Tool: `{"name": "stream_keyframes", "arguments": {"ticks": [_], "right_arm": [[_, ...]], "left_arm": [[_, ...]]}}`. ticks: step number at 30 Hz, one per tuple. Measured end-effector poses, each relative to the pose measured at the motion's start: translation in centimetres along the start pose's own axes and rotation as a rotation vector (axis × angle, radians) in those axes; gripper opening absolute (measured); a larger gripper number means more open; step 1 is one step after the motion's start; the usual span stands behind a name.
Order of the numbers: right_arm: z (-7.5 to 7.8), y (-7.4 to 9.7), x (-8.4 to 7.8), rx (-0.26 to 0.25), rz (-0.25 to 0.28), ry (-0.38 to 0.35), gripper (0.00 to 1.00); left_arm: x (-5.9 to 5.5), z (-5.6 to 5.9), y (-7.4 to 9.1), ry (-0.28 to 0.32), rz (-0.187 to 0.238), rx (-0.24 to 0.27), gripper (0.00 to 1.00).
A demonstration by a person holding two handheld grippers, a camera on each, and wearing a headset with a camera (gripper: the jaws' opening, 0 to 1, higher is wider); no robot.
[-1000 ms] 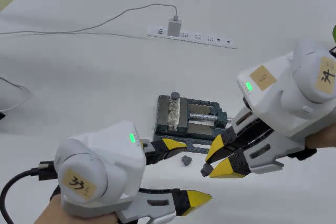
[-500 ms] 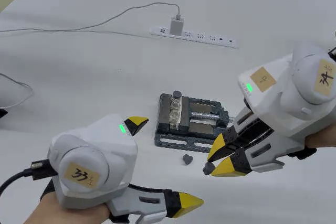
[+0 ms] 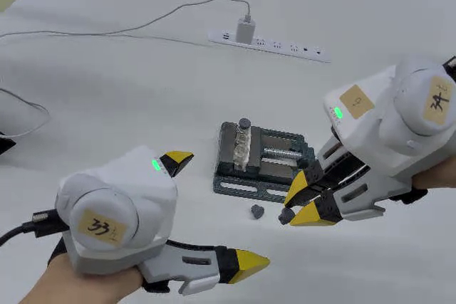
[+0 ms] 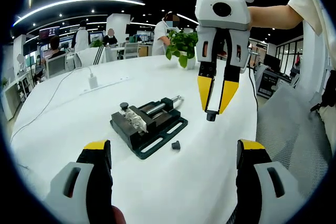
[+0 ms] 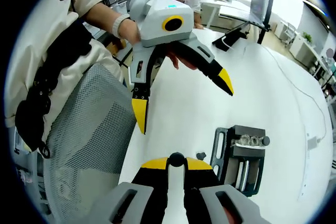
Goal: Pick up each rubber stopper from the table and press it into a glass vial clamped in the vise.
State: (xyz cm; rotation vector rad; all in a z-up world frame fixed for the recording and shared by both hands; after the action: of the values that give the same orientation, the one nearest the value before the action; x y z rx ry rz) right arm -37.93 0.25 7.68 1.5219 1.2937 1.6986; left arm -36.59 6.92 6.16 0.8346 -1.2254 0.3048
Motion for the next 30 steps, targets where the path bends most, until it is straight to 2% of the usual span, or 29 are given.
{"name": "stream_keyframes", "arguments": {"ticks": [6,20,30], "right_arm": [[1.2,0.3,-0.2,-0.009,-0.038,0.065,0.05],[5.9,1.0,0.1,-0.022,-0.119,0.290,0.05],[9.1,0.9,0.2,-0.034,-0.167,0.378,0.05]], "left_arm": [[-0.2,-0.4,0.3,0.007,0.000,0.018,0.99],[-0.6,-1.1,1.0,0.025,0.000,0.046,0.98],[-0.8,-1.3,1.1,0.032,-0.004,0.050,0.98]]}}
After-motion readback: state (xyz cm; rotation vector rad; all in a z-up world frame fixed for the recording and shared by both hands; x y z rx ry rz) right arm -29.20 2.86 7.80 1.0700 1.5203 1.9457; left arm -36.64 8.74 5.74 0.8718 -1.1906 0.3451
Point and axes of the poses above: the centre of the closed fingertips' face, and the gripper's own axes: y roughly backward along the fingers, z roughly to its right, x roughly out of its top, the point moved 1 cm from there along y, roughly backward along the fingers
